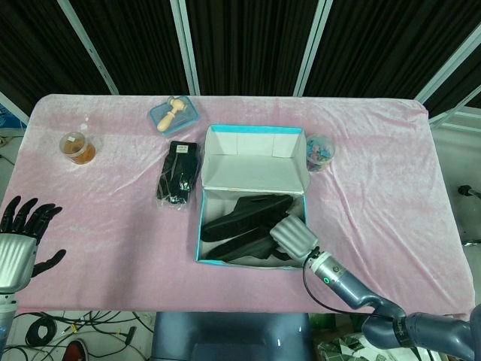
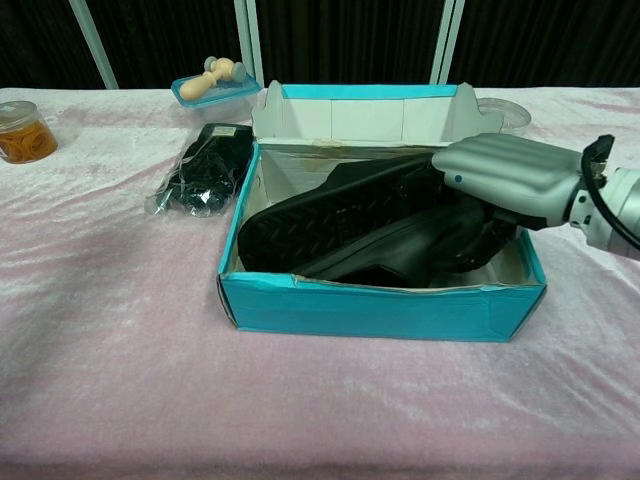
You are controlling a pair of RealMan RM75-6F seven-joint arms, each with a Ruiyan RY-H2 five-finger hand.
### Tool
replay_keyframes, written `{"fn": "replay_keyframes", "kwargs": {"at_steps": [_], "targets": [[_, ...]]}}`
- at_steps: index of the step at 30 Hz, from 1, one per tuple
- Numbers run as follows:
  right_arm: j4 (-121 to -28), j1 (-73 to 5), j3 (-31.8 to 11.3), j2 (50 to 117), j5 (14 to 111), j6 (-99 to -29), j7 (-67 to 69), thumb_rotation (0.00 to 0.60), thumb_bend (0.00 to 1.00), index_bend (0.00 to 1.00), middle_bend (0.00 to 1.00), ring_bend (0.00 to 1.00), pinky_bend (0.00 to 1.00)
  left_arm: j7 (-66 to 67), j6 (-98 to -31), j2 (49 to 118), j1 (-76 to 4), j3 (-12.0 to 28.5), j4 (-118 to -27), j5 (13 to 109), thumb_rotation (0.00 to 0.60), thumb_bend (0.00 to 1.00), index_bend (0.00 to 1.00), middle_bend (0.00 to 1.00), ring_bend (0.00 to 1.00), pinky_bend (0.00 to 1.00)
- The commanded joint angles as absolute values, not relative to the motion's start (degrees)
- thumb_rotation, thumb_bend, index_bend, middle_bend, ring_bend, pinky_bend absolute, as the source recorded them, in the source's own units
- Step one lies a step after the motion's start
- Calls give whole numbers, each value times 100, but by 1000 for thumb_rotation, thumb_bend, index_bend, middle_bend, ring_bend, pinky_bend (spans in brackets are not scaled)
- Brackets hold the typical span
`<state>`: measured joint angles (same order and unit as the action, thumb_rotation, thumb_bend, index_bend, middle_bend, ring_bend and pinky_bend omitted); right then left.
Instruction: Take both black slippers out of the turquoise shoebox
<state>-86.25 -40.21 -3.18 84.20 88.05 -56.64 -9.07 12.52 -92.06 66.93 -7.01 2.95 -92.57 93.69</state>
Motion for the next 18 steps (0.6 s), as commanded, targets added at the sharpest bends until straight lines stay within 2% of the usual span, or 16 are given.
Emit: {"fn": "replay_keyframes", "kwargs": {"at_steps": [1,14,18], "targets": [[-8735,-3939,-334,8201,9126,-6087,-642,600,346,695,525,389,439,1236,-9146,6737,-724,290,-9215,9357,600,7,213,210,99,15],[-9278,-3890,-444,7671,9189,-6304,-315,600,346,695,522,389,439,1428,-8746,6907,-884,200,-9176,9372,600,7,213,209,99,15],[-9598,-3606,-691,7070,9174,-6970,-121,600,346,695,523,389,439,1538,-8545,6976,-982,204,-9180,9320,600,7,213,210,99,15]]}}
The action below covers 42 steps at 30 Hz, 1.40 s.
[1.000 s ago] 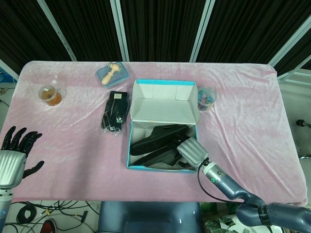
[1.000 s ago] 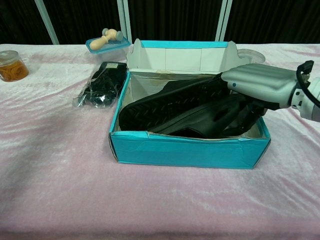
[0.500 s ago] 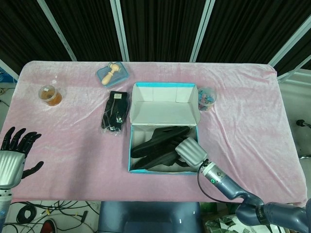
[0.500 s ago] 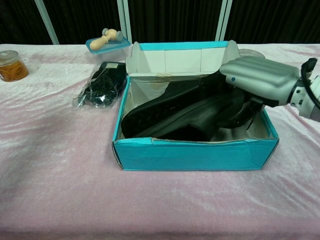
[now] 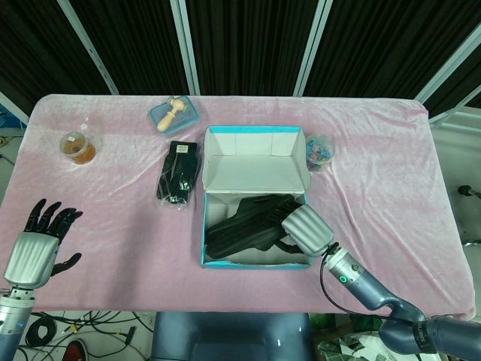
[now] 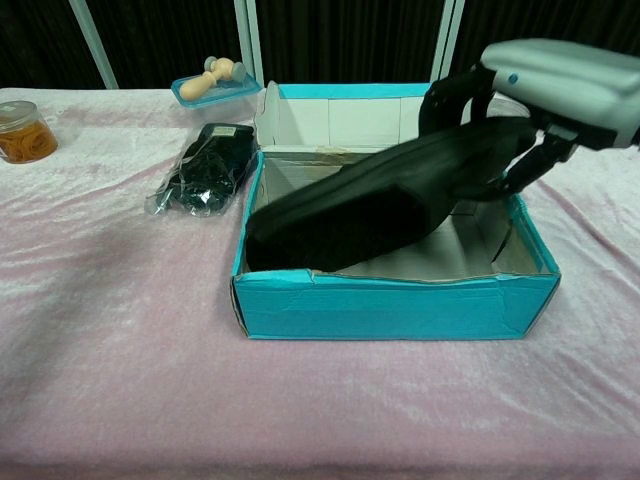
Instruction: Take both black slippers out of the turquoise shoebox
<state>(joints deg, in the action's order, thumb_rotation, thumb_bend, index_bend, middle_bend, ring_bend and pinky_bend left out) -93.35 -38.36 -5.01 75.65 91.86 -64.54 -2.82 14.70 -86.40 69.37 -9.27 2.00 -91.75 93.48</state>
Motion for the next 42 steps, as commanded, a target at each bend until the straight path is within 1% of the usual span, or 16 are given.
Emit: {"fn": "replay_keyframes", "kwargs": {"at_steps": [1,7,10,14,16,19,20,27,31,35,37,38,40,42], "targets": [[-9640,-3547,-727,6954,9139,-7062,-74,600,345,695,523,389,439,1558,-8524,6986,-996,206,-9185,9318,600,7,212,210,99,15],[-9650,-3129,-867,6326,8800,-7498,-17,600,346,695,521,389,439,1628,-8495,6994,-1056,243,-9257,9324,600,7,213,210,99,15],[-9521,-2941,-862,6184,8621,-7610,-66,600,345,695,517,389,439,1628,-8515,6975,-1062,251,-9290,9340,600,7,213,210,99,15],[-9240,-2699,-741,6111,8395,-7592,-87,600,346,695,512,385,439,1638,-8583,6929,-1042,269,-9345,9336,600,7,213,211,99,15],[-8944,-2570,-591,6157,8213,-7409,-66,600,348,695,509,380,439,1610,-8622,6899,-1020,294,-9390,9288,600,7,213,211,99,33],[-8535,-2504,-521,6339,8126,-7279,19,600,354,695,502,369,438,1656,-8548,6872,-1027,313,-9475,9167,600,7,214,213,99,123],[-8371,-2479,-528,6424,8077,-7266,46,600,357,695,499,364,437,1708,-8536,6876,-1034,325,-9499,9142,600,7,214,213,99,134],[-7845,-2354,-684,6623,7824,-7277,354,600,358,695,489,358,434,1832,-8619,6875,-1012,355,-9683,9135,600,7,214,213,99,134],[-7663,-2342,-740,6654,7673,-7125,424,600,358,695,472,344,422,1907,-8626,6894,-1033,384,-9795,9137,600,7,215,214,99,134],[-7465,-2384,-828,6743,7402,-6842,332,600,358,686,436,313,402,2245,-8527,6908,-1102,365,-10092,9208,600,7,215,217,106,134],[-7404,-2415,-879,6765,7223,-6695,173,600,358,660,411,294,386,2329,-8455,6884,-1133,355,-10249,9202,600,7,214,223,117,136],[-7411,-2435,-906,6762,7098,-6589,45,600,359,624,389,276,373,2375,-8409,6868,-1157,357,-10347,9197,600,7,213,225,120,137],[-7537,-2466,-935,6694,6901,-6389,-135,600,359,506,324,227,342,2458,-8354,6863,-1199,371,-10491,9200,600,7,210,226,121,141],[-7779,-2488,-965,6604,6727,-6240,-300,600,352,293,214,149,300,2579,-8323,6915,-1253,419,-10623,9202,600,7,208,232,133,155]]}}
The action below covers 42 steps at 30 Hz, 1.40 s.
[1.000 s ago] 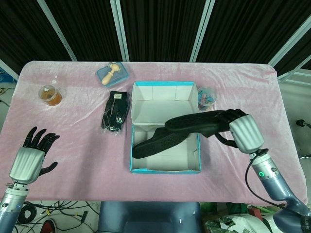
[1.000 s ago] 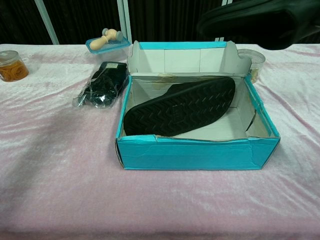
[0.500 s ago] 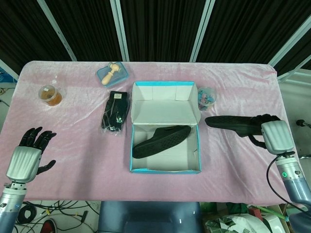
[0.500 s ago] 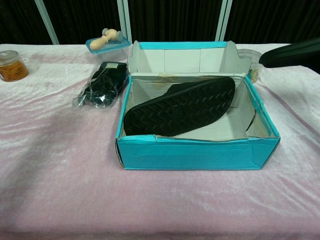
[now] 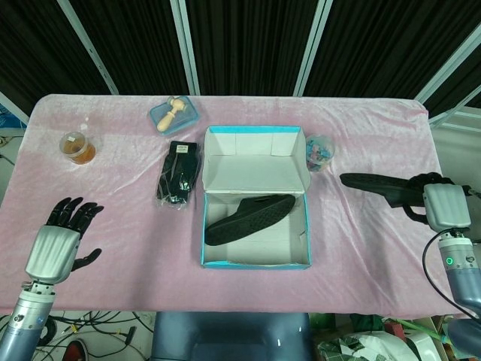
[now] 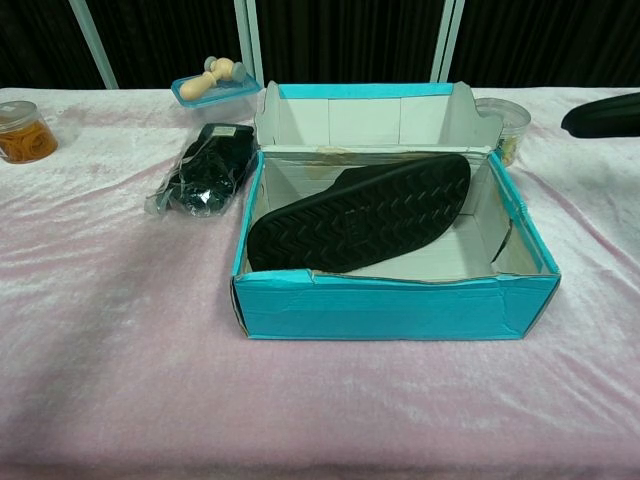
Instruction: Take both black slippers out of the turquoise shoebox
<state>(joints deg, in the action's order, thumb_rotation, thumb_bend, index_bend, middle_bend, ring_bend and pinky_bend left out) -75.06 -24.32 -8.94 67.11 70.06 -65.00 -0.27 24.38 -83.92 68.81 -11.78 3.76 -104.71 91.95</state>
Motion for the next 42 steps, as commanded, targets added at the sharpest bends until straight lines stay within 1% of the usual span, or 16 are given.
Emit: {"fn": "replay_keyframes", "kwargs": {"at_steps": [1,2,3,5,6,10,17,18,20,26,30,34,38,42], "targets": [[-7890,-2491,-968,6564,6665,-6195,-385,600,344,219,177,125,290,2633,-8299,6951,-1282,442,-10672,9194,600,7,206,237,144,170],[-8033,-2493,-967,6520,6616,-6175,-500,600,330,124,130,98,280,2712,-8245,6999,-1330,480,-10744,9156,600,7,204,243,156,183],[-8133,-2493,-957,6496,6588,-6164,-597,600,312,52,92,75,272,2778,-8186,7036,-1373,515,-10807,9100,600,7,202,244,160,190],[-8378,-2486,-928,6458,6584,-6202,-811,600,293,6,57,53,262,2941,-8003,7138,-1505,622,-10959,8909,600,7,194,245,172,203],[-8485,-2473,-902,6456,6621,-6245,-893,600,282,0,45,45,255,3009,-7906,7185,-1575,678,-11018,8800,600,7,190,245,176,207],[-8875,-2414,-769,6443,6915,-6466,-1175,600,243,0,41,43,249,3302,-7486,7406,-1878,922,-11196,8196,600,7,133,230,180,210],[-9645,-2302,-541,6349,7657,-6938,-1644,600,225,0,42,43,249,3969,-6932,8018,-2584,1461,-11210,6995,600,7,97,212,180,221],[-9847,-2266,-464,6313,7887,-7057,-1771,600,225,0,42,43,249,4162,-6873,8235,-2787,1619,-11133,6709,600,7,97,212,180,223],[-10051,-2246,-358,6283,8121,-7098,-1930,600,225,0,43,44,249,4380,-6847,8531,-3044,1794,-11082,6303,600,7,102,217,181,240],[-10383,-2275,-163,6273,8502,-6991,-2314,600,226,0,45,45,249,4442,-6414,8964,-3757,2196,-11196,5044,600,11,142,267,241,326],[-10509,-2281,-133,6276,8587,-6960,-2403,600,225,0,57,49,250,4560,-6310,9199,-4195,2295,-11089,4509,600,26,164,276,257,354],[-10568,-2302,-98,6254,8600,-6847,-2463,600,225,0,77,55,249,4772,-6488,9606,-4678,2352,-10798,4161,600,26,166,274,257,361],[-10593,-2271,-91,6245,8628,-6870,-2438,600,225,0,77,55,249,4953,-6790,10041,-5048,2351,-10346,4014,600,25,124,266,256,359],[-10559,-2229,-80,6243,8647,-6902,-2375,600,226,0,77,55,249,4992,-6931,10367,-5258,2267,-9879,3935,600,25,96,259,255,359]]}}
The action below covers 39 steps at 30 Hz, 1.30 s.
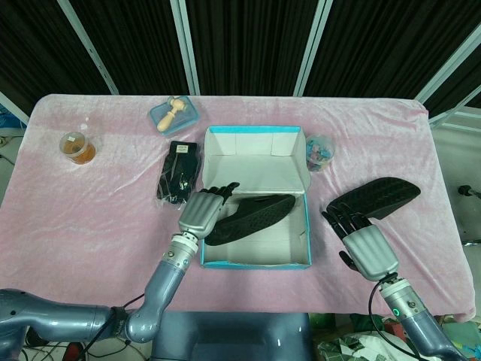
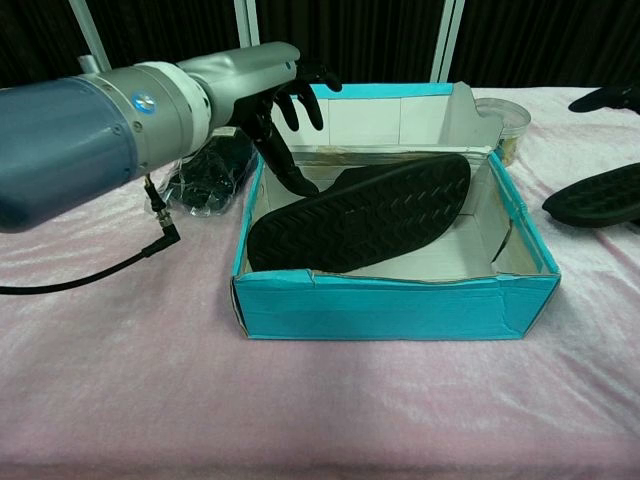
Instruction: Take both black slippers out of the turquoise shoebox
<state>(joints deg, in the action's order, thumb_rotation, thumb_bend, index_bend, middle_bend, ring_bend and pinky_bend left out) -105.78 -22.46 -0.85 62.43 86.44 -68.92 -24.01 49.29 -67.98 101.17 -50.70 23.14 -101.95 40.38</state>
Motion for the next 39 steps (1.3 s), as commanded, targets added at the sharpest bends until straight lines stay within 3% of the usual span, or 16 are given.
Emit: {"fn": "replay_keyframes", "kwargs": {"at_steps": [1,22,30,33,39], "targets": [[-10547,-2221,-79,6244,8648,-6906,-2357,600,226,0,77,55,249,4961,-6929,10427,-5290,2264,-9788,3904,600,24,96,259,254,359],[-10442,-2132,-97,6229,8751,-6972,-2127,600,225,0,84,55,249,4408,-6857,11265,-5764,2177,-8614,4166,600,23,118,286,254,379],[-10438,-2123,-120,6210,8783,-6983,-2079,600,225,0,91,56,249,4394,-6896,11844,-5977,2036,-7703,4452,600,23,128,291,257,382],[-10433,-2127,-129,6202,8785,-6972,-2063,600,226,0,92,59,249,4284,-6948,12040,-6002,1974,-7349,4679,600,43,182,338,320,423],[-10457,-2129,-179,6167,8825,-7016,-1948,600,225,0,100,63,249,3659,-7075,12428,-5920,1834,-6605,5309,600,200,309,451,450,499]]}}
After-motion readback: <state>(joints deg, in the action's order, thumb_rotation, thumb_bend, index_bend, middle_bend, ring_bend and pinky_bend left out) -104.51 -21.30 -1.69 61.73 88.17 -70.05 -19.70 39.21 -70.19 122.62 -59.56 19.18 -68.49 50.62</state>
